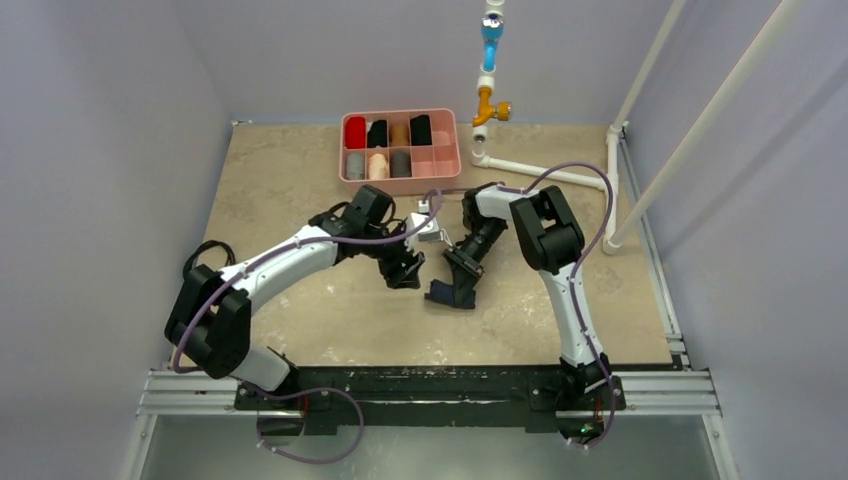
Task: Roll the underwear
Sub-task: Roll the underwear to the center of the board, then pick up the underwear from the center of the board.
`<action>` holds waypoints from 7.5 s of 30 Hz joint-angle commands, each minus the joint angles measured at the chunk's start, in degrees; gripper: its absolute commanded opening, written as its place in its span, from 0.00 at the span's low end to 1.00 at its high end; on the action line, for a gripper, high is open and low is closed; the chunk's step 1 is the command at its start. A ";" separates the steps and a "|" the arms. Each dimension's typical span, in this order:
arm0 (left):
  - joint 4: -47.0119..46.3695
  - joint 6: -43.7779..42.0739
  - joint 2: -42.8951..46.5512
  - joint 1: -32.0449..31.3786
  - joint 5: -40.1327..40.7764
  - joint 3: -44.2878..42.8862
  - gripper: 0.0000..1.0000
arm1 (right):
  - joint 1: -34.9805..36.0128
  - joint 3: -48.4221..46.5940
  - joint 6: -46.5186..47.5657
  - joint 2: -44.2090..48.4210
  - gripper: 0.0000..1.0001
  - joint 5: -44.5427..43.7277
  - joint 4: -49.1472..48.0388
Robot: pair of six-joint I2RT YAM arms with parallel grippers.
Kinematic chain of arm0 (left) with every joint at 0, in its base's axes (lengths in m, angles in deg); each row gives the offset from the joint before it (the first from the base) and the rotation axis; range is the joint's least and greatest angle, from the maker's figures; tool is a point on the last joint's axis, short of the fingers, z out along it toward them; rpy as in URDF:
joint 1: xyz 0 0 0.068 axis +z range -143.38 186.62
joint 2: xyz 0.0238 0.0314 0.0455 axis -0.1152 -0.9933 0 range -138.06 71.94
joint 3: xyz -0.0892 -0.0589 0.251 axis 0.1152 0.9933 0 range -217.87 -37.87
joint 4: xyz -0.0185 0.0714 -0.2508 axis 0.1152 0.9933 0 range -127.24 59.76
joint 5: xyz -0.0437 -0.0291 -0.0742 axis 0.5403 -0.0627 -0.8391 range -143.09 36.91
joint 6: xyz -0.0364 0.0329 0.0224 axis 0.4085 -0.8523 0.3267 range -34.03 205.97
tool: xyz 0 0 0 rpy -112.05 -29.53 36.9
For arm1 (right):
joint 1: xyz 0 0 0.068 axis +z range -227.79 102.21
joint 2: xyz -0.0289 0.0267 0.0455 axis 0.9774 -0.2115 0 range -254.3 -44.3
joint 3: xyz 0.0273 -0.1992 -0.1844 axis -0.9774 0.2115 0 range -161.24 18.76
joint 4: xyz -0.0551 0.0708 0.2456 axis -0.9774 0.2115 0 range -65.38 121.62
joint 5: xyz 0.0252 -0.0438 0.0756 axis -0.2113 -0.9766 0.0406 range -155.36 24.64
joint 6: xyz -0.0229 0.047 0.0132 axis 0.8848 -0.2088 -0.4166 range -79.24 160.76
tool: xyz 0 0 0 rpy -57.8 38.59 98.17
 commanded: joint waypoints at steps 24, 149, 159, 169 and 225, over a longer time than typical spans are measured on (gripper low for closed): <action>-12.16 -10.30 -13.06 -18.40 13.72 -4.09 0.64 | 0.35 -0.39 2.92 -5.39 0.00 -11.11 -9.53; 36.79 1.04 -61.70 -4.82 -10.05 -51.81 0.00 | 13.17 45.79 -14.50 54.83 0.61 -44.65 -63.14; 37.09 1.11 -62.12 -4.80 -10.49 -52.16 0.00 | 15.86 45.37 -14.77 51.62 0.61 -45.12 -63.96; 37.25 0.79 -62.14 -4.81 -10.71 -52.16 0.00 | 16.47 43.20 -14.59 46.79 0.61 -44.59 -65.36; 26.90 6.37 -34.73 15.49 -13.59 -45.94 0.65 | 12.37 40.89 -25.53 59.45 0.00 -46.69 -55.73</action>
